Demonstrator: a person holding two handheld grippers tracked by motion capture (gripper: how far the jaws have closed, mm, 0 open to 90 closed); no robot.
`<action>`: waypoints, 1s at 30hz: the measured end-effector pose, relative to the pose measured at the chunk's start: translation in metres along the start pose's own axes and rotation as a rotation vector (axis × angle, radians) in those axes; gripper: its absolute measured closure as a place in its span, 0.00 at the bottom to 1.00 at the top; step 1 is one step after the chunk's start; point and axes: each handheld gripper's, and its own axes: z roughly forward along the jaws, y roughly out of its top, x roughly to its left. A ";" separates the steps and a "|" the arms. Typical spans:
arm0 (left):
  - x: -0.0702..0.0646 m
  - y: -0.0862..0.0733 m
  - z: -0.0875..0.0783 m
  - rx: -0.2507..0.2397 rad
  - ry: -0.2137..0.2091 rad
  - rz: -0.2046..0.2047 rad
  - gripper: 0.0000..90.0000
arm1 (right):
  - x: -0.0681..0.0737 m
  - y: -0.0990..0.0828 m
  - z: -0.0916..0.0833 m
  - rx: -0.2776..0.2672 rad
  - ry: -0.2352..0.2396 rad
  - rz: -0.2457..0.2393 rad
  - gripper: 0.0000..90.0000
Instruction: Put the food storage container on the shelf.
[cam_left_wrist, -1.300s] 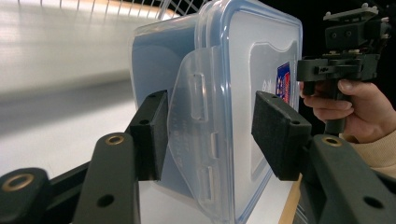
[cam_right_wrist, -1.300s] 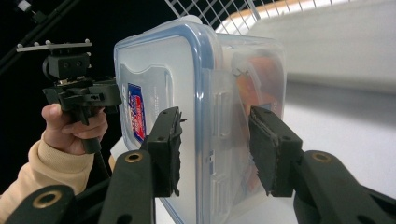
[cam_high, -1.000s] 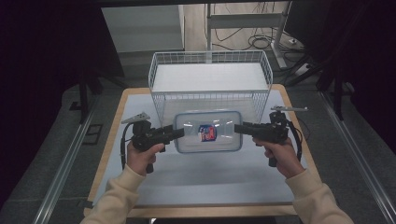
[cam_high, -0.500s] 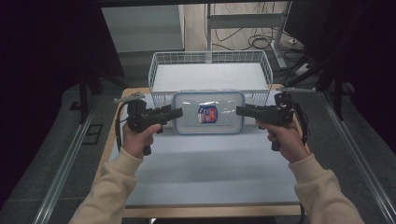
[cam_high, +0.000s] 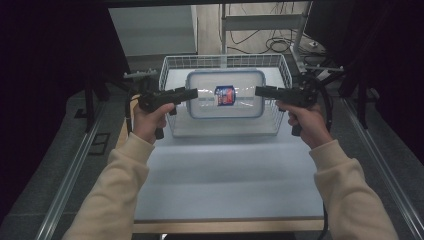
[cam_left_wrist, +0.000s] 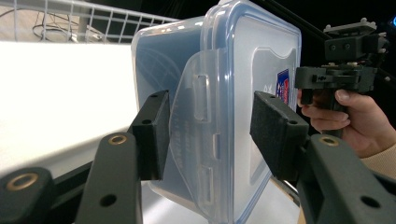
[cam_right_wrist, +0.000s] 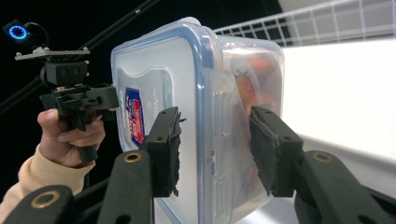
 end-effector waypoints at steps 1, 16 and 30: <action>0.002 0.004 0.001 0.001 0.001 -0.002 0.54 | 0.000 0.005 0.001 0.003 -0.004 0.006 0.60; 0.046 0.032 0.029 0.045 0.014 -0.069 0.54 | -0.037 0.038 0.035 0.028 -0.038 0.081 0.59; 0.070 0.041 0.047 0.055 0.014 -0.171 0.53 | -0.059 0.047 0.050 0.045 -0.070 0.137 0.57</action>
